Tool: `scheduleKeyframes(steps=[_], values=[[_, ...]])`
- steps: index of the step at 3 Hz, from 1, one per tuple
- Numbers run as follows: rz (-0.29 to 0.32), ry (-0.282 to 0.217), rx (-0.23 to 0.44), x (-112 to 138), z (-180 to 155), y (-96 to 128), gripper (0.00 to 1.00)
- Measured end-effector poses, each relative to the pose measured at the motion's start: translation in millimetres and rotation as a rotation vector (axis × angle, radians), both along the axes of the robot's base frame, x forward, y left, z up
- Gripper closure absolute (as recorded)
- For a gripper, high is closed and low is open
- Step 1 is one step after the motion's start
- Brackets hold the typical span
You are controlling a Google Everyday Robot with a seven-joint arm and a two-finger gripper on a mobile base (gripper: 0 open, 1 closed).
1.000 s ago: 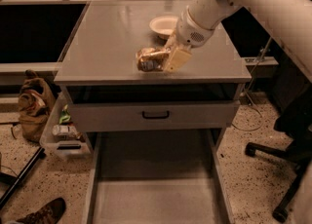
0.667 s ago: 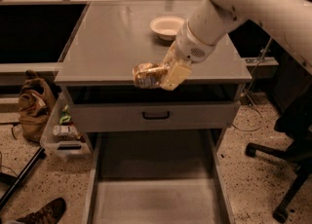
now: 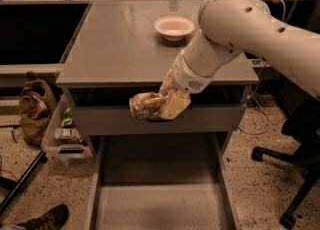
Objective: Place orange can into middle drawer
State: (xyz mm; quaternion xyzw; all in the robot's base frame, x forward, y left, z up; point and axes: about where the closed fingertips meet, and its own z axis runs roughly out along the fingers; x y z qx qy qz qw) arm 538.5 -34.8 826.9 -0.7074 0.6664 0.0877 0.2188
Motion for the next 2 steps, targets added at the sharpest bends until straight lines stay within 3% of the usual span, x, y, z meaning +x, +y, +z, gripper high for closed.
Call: scheduleKeyframes(steps=[1,2], values=[[0.0,0.0,0.0,0,0,0,1.0],[-0.039,0.011,0.025,4,-15,6,1.0]])
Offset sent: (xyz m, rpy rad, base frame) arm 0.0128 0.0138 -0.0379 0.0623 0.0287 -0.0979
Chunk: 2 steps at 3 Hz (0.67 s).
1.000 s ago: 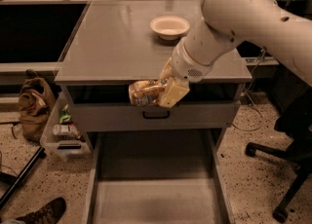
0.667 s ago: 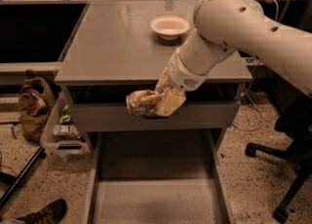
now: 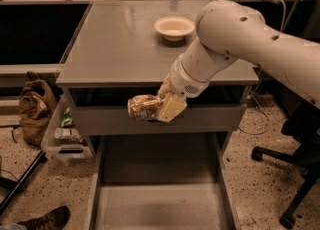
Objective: Place orange can into middle drawer
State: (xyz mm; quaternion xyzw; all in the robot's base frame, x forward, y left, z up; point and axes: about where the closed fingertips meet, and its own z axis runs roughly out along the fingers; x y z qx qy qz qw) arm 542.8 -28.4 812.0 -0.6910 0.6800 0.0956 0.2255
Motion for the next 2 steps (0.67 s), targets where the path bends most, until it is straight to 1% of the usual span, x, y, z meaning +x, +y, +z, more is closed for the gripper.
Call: scheduleKeyframes(steps=[1,2], values=[[-0.097,0.049,0.068,-16,-35,13,1.0],[-0.168,0.095,0.106,-41,-88,27,1.0]])
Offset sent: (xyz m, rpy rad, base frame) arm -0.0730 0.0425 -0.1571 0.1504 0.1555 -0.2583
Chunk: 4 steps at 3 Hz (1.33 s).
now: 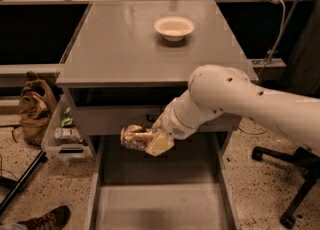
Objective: Place orange can into middle drawer
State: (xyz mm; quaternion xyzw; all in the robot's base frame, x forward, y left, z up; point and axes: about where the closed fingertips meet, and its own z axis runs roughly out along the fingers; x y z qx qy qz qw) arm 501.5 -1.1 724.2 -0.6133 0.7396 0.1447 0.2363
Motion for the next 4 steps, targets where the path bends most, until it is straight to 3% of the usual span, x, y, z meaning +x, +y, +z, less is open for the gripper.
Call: scheduleKeyframes(steps=[1,2,3,4], values=[[-0.008,0.049,0.041,-25,-24,2,1.0],[-0.008,0.049,0.041,-25,-25,2,1.0],[-0.044,0.032,0.048,-24,-47,3,1.0],[-0.109,0.059,-0.023,-39,-128,-10,1.0]])
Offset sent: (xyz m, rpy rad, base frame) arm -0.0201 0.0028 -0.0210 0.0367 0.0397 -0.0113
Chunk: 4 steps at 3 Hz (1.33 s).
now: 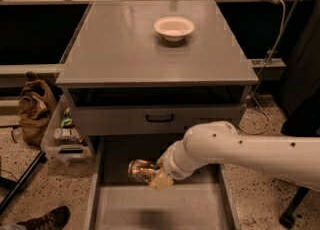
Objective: Place orange can into middle drawer
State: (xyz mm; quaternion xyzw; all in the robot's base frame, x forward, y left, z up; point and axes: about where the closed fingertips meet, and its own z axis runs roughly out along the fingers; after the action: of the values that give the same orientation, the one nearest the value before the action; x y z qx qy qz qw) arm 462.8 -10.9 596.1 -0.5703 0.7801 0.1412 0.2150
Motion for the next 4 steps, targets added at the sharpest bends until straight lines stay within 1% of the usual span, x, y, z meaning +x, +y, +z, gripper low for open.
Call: scheduleKeyframes(steps=[1,2,3,4], values=[[-0.038,-0.045,-0.106,-1,-72,-16,1.0],[-0.039,-0.045,-0.104,-1,-72,-15,1.0],[-0.06,-0.024,-0.069,2,-88,-18,1.0],[-0.097,0.012,0.042,15,-107,-11,1.0]])
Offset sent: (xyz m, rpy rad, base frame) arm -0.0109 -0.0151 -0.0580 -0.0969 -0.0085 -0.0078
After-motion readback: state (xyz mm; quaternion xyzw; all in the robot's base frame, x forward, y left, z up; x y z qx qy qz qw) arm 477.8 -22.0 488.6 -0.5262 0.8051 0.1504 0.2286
